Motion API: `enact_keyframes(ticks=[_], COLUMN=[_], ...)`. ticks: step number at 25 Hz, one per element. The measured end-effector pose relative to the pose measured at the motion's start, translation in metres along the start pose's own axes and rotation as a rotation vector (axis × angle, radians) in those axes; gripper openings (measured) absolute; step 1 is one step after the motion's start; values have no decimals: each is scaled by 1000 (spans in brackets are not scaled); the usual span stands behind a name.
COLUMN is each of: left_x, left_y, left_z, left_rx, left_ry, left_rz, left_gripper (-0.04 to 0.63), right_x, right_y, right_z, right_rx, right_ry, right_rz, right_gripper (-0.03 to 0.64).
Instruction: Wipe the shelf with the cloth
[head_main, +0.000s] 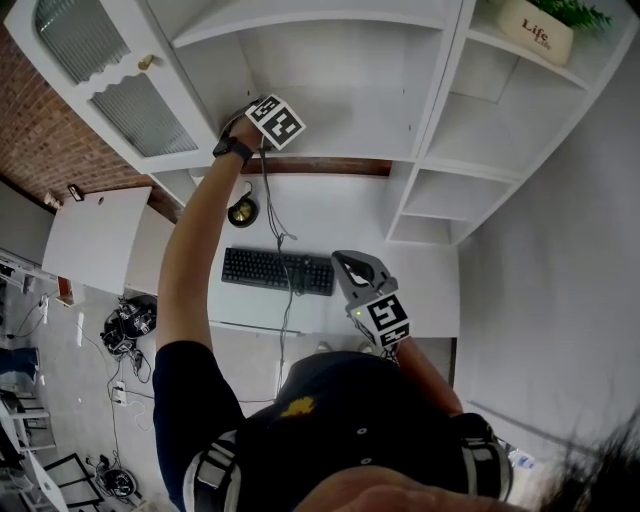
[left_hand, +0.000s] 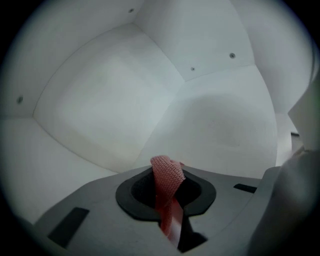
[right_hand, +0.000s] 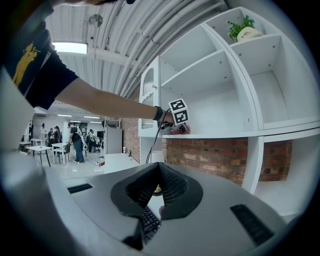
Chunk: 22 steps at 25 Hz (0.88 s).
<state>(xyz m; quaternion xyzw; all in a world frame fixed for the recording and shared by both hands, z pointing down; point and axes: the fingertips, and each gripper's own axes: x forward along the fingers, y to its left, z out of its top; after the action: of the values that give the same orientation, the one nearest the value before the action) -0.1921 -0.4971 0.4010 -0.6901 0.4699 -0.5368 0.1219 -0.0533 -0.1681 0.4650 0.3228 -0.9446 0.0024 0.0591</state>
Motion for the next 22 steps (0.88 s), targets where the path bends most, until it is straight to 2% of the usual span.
enact_keyframes(ticks=[2, 3, 9, 11, 17, 19, 22], left_x=[-7, -13, -67, -81, -97, -95, -88], left_y=[-6, -14, -86, -111, -165, -176, -183], left_z=[17, 32, 146, 171, 208, 213, 216], left_rx=[95, 111, 114, 148, 242, 254, 255], left_ry=[-43, -85, -437, -508, -563, -562, -542], left_rz=[34, 28, -150, -204, -311, -322, -298], left_gripper=[64, 64, 66, 66, 67, 67, 71], right_x=[-1, -2, -15, -21, -39, -42, -45], right_y=[-1, -2, -12, -17, -34, -36, -37], right_z=[0, 0, 1, -2, -12, -15, -18], right_rx=[2, 3, 16, 19, 42, 48, 51], right_ry=[-2, -3, -6, -4, 15, 17, 21], right_rz=[-8, -13, -58, -82, -139, -149, -154], right_gripper=[5, 5, 5, 5, 5, 5, 5])
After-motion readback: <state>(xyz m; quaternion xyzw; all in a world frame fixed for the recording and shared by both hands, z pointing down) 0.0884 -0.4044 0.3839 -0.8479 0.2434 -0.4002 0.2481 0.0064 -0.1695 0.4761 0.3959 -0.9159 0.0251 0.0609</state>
